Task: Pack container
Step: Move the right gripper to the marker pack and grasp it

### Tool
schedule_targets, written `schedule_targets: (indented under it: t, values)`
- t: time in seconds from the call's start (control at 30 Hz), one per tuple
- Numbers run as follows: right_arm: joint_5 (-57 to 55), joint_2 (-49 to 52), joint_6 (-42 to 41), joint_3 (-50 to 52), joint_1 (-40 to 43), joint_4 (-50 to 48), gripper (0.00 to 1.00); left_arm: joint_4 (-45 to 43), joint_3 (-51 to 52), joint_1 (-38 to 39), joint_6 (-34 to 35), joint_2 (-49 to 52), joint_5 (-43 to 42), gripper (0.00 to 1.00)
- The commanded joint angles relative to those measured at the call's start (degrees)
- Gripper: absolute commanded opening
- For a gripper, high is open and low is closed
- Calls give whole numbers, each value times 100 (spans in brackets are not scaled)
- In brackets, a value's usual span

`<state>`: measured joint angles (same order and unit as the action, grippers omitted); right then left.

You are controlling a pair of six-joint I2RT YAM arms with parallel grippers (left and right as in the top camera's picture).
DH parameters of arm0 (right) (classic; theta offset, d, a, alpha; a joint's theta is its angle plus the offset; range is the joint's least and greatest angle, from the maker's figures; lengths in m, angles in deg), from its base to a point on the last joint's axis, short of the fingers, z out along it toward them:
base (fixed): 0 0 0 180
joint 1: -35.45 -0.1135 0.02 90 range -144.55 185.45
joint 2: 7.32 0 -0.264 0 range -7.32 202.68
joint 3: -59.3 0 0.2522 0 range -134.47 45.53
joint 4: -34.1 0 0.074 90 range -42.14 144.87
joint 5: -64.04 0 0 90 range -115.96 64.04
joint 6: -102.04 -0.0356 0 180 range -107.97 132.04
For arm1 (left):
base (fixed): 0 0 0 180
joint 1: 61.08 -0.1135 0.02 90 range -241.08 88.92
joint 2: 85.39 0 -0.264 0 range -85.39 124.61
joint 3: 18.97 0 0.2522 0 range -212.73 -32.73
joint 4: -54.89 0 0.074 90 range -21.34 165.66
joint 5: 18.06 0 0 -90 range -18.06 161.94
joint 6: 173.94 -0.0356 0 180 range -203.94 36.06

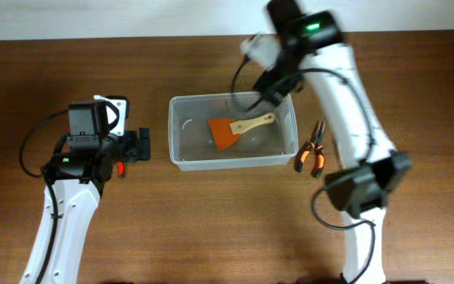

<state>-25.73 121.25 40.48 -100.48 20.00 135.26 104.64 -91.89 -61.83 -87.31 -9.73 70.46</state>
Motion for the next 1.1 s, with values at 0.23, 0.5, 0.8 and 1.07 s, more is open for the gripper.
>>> schedule_targets:
  t: [0.23, 0.5, 0.8, 1.07]
  values:
    - [-223, -251, -2601, 155, 2430, 411, 99, -9, -125, -4, 11, 37, 39, 99]
    - [-219, -247, -2586, 1547, 2981, 177, 99, -9, -125, -4, 11, 37, 39, 99]
    - [-160, -247, -1961, 3560, 2623, -651, 99, -9, -125, -4, 11, 37, 39, 99]
    - [-160, -247, -1543, 4739, 2553, -1469, 99, -9, -125, -4, 11, 37, 39, 99]
